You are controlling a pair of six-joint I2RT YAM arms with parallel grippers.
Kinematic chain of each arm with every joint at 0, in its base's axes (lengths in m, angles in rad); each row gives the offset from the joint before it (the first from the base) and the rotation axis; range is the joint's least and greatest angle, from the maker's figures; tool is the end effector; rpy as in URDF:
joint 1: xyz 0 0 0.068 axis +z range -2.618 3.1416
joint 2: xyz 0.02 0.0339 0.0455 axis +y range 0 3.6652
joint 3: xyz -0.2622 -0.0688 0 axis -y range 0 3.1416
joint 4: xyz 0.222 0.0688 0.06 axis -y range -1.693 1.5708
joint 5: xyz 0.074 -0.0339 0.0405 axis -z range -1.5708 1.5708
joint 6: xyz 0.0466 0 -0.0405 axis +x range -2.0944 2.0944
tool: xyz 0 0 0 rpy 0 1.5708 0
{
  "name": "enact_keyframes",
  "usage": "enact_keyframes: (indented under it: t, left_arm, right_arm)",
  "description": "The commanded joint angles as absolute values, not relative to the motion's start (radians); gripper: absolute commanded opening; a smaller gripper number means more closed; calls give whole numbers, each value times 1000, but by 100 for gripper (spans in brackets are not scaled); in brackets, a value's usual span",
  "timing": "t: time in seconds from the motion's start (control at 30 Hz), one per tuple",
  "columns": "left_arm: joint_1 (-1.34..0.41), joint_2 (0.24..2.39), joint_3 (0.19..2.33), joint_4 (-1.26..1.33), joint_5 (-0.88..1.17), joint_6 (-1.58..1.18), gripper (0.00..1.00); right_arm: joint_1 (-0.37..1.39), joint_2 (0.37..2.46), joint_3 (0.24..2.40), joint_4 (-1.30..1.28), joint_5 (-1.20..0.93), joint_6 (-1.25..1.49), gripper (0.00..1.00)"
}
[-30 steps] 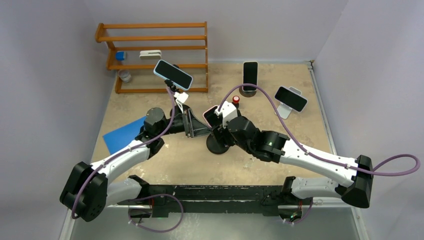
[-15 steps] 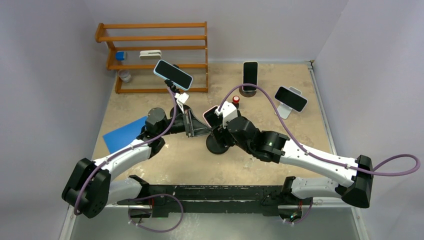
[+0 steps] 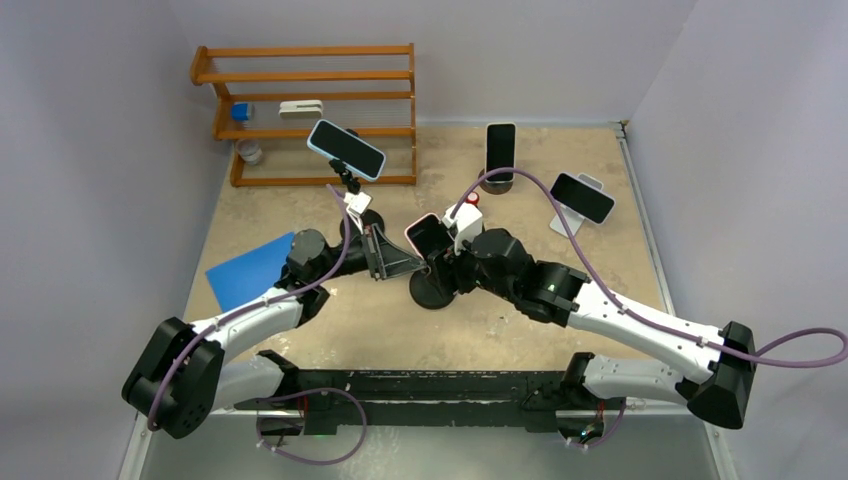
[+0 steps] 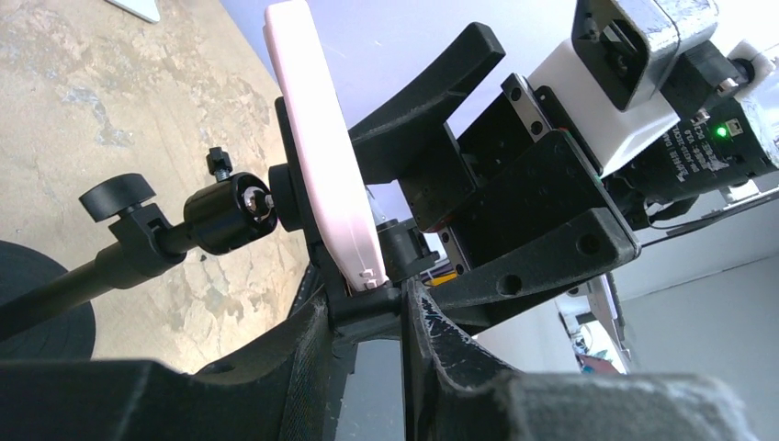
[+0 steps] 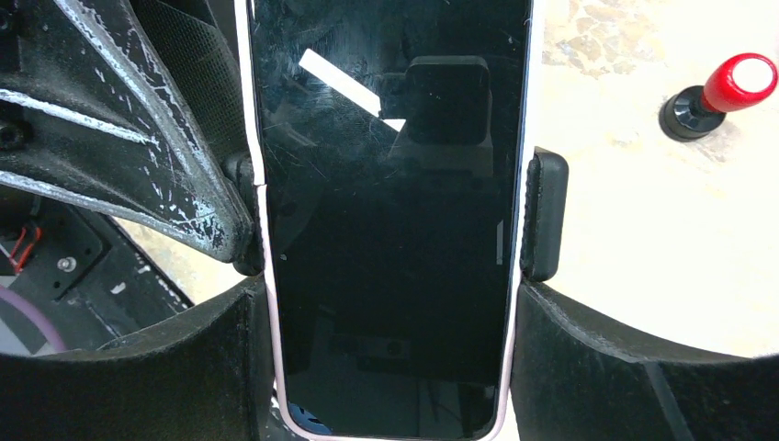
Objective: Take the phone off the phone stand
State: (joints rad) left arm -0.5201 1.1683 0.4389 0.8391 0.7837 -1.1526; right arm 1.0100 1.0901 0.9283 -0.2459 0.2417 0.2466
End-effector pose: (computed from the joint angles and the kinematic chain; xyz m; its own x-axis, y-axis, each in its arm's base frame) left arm 0.1825 -0.1424 0.2633 -0.8395 -0.2651 -0.4743 0.4770 0.0583 -0.8769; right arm 0.1355 0.1948 0.3222 -0.3767 -0.1541 -0.9134 -0.6325 0.7632 0.1321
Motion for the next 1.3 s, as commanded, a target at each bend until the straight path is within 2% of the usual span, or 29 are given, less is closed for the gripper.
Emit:
enact_keyframes:
  t: [0.0, 0.4, 0.57, 0.7, 0.87, 1.27]
  left_arm:
    - [-508, 1149, 405, 917, 831, -1140, 0]
    - [-508, 1178, 435, 883, 855, -1164, 0]
    - [-517, 1149, 487, 790, 845, -1156, 39]
    - [-533, 1106, 532, 657, 799, -1106, 52]
    - [-536, 1098, 555, 611, 781, -1094, 53]
    - [-535, 1121, 557, 612, 714, -1118, 45]
  right_arm:
    - [963, 1046, 914, -256, 236, 320, 0]
    - [966, 1075, 943, -218, 268, 277, 0]
    - [980, 1104, 989, -222, 283, 287, 0]
    - [1001, 1125, 1012, -231, 302, 299, 0]
    - [1010, 1135, 1021, -225, 303, 295, 0]
    - [1026, 1131, 1016, -216, 302, 291, 0]
